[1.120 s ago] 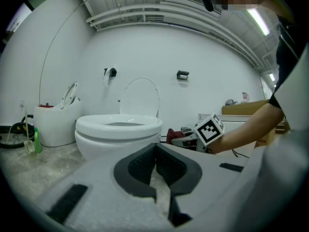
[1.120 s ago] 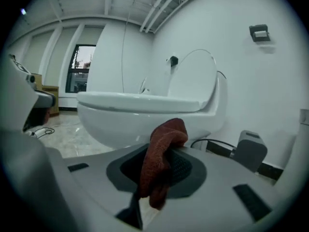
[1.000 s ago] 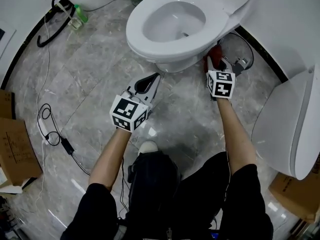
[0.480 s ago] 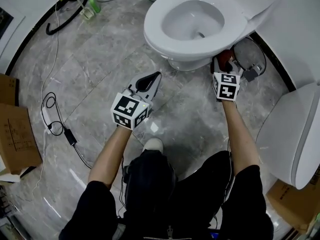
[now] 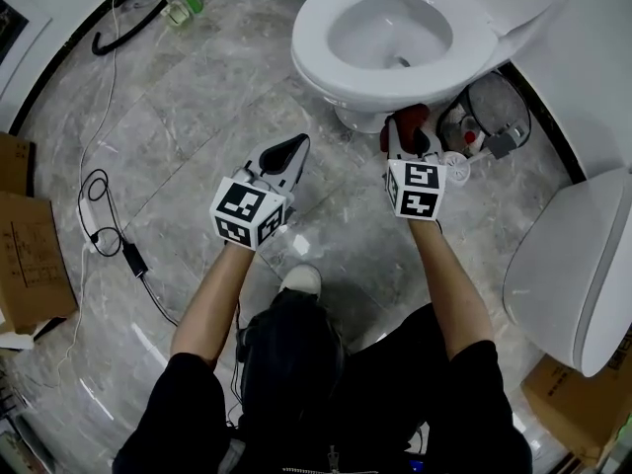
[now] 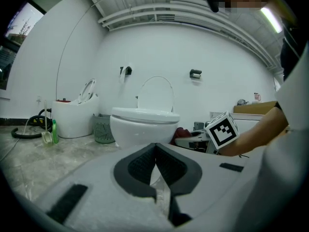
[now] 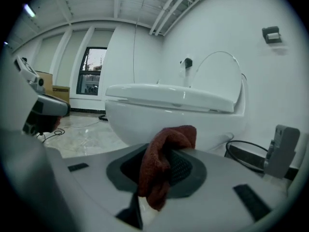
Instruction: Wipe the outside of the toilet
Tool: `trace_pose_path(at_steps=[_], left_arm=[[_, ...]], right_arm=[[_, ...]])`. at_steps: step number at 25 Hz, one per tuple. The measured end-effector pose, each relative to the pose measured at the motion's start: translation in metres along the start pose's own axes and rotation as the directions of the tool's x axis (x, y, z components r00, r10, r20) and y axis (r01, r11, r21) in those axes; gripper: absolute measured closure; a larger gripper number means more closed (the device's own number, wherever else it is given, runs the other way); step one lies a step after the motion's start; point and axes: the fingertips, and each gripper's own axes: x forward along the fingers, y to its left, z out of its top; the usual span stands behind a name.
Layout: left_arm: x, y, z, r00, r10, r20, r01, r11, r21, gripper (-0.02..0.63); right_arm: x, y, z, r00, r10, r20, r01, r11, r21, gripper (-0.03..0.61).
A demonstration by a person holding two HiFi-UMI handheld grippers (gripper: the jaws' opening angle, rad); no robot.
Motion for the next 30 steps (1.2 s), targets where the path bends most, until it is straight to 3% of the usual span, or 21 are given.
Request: trace_pose_path(at_steps=[3,8,19,25,30], left_arm=[[-0.005,0.009,-0.005,1.000,0.016,-0.004,-0.016,1.000,-0.001,0.606],[-0.014,0.021,-0.010,0.999,0.048,-0.004,-0.048,0.999,-0.011,0.606],[-0.058,0.051,-0.009,0.990,0.140,-0.020,-0.141,0.990,-0.030,0.606],[-0.090,0.076,0.024,0.983,0.181,-0.036,-0.182,0.982,-0.043,0.606],[-0.106,0.077,0.083,0.984,0.162,-0.080,-0.167,0.984,-0.062,0.606]], right_arm=[[-0.002,0.025,0.006,0.999,0.030,0.022,-0.029,0.999,-0.013,0.492],[-0.002,0.097,0.031,0.980,0.172,0.097,-0.157,0.977,-0.146,0.495],[0.044,0.168,0.056,0.976,0.194,0.104,-0.186,0.979,-0.082,0.499],[0.055,0.196,0.086,0.972,0.217,0.095,-0.218,0.976,-0.006,0.495],[0.022,0.197,0.116,0.966,0.258,0.016,-0.258,0.966,-0.011,0.495]])
